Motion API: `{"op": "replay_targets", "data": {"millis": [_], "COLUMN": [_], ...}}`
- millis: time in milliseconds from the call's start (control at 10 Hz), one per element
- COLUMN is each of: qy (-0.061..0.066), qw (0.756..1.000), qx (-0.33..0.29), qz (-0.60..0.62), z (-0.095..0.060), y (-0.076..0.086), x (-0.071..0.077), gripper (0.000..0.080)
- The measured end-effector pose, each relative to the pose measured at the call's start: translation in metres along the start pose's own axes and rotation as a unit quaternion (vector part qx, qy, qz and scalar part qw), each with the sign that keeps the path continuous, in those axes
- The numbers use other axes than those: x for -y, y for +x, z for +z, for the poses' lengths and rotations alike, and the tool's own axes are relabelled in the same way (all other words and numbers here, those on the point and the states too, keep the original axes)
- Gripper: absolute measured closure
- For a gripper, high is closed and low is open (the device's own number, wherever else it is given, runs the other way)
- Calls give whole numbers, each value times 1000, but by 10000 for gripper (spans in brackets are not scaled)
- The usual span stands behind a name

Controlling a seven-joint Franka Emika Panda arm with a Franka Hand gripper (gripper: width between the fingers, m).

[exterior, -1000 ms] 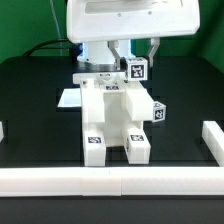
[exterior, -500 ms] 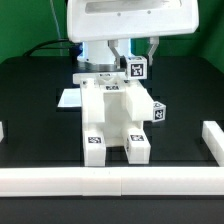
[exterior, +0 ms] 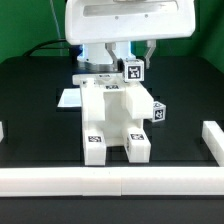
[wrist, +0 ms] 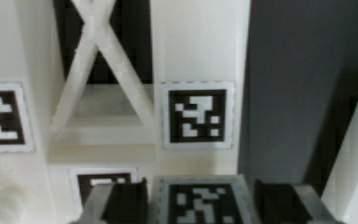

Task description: Assemble chair

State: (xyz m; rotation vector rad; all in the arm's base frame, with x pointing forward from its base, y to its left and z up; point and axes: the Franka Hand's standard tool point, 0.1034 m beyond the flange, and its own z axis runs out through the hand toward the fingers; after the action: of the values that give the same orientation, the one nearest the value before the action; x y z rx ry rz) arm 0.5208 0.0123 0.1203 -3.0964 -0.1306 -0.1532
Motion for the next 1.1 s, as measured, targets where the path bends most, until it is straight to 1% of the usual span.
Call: {"op": "replay_targets", "data": {"millis": [300, 600, 1100], "qy": [-3, -7, -7], "qw": [1000, 1000, 1000], "qx": [-3, -10, -10], "qz": [-1, 0, 0], "z": [2, 3, 3], "y": [6, 18, 18], "x": [-2, -3, -3], "gripper": [514, 514, 514]}}
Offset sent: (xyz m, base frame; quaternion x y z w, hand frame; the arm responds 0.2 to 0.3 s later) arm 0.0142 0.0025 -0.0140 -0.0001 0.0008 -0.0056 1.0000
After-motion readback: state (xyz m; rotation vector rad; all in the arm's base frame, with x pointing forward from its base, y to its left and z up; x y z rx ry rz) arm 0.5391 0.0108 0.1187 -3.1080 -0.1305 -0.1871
